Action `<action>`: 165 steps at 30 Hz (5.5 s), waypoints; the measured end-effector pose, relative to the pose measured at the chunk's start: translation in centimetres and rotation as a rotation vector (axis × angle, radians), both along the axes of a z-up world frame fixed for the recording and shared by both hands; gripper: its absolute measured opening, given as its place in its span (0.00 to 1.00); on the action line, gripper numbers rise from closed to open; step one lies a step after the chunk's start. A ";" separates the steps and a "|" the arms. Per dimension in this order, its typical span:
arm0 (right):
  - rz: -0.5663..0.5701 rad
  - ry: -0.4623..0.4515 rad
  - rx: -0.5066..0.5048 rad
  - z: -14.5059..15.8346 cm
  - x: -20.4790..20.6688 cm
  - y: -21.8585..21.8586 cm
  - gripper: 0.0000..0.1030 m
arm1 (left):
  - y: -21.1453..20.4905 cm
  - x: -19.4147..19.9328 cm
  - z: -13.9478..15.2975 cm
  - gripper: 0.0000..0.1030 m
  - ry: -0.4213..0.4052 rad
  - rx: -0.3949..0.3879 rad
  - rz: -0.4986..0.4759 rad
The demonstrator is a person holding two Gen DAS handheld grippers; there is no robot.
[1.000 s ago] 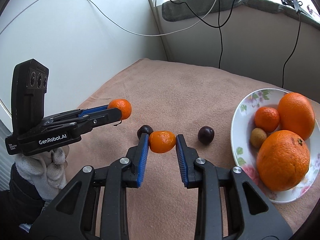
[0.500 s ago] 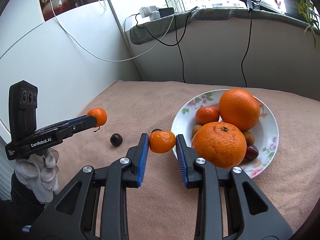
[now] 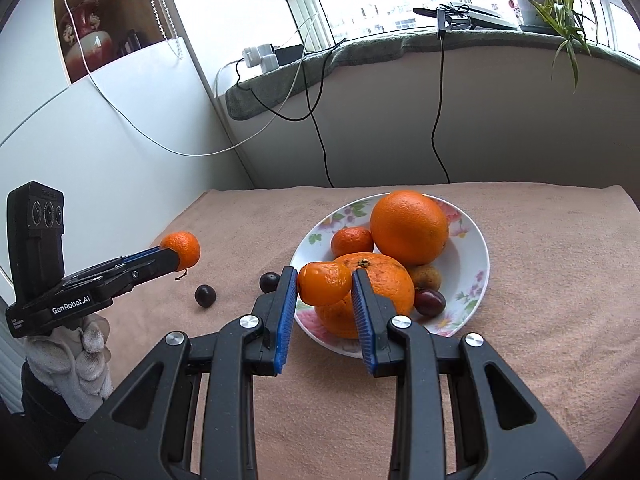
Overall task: Organize fruits
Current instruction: 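Carry both tangerines in the left and right tools over the plate, then lower the tangerines onto the plate and open both tools, then withdraw both open tools from the plate, then move the open right tool toward the dark plum on the blanket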
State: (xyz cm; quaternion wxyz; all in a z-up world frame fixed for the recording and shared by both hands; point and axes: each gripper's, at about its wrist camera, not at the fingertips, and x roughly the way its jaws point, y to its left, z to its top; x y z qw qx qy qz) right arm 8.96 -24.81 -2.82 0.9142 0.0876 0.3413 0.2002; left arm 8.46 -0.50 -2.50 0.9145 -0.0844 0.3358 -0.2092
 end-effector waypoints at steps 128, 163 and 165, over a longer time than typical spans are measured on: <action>-0.069 -0.034 -0.119 0.9 0.9 -0.2 0.85 | -3.3 0.6 0.7 0.78 -0.049 0.114 -0.035; 0.136 0.132 -0.136 -4.7 1.1 13.3 0.50 | 6.3 -2.0 -5.5 0.54 0.098 0.094 0.056; 0.107 0.139 -0.147 -5.1 1.6 13.6 0.49 | 6.2 -1.9 -5.6 0.52 0.099 0.097 0.047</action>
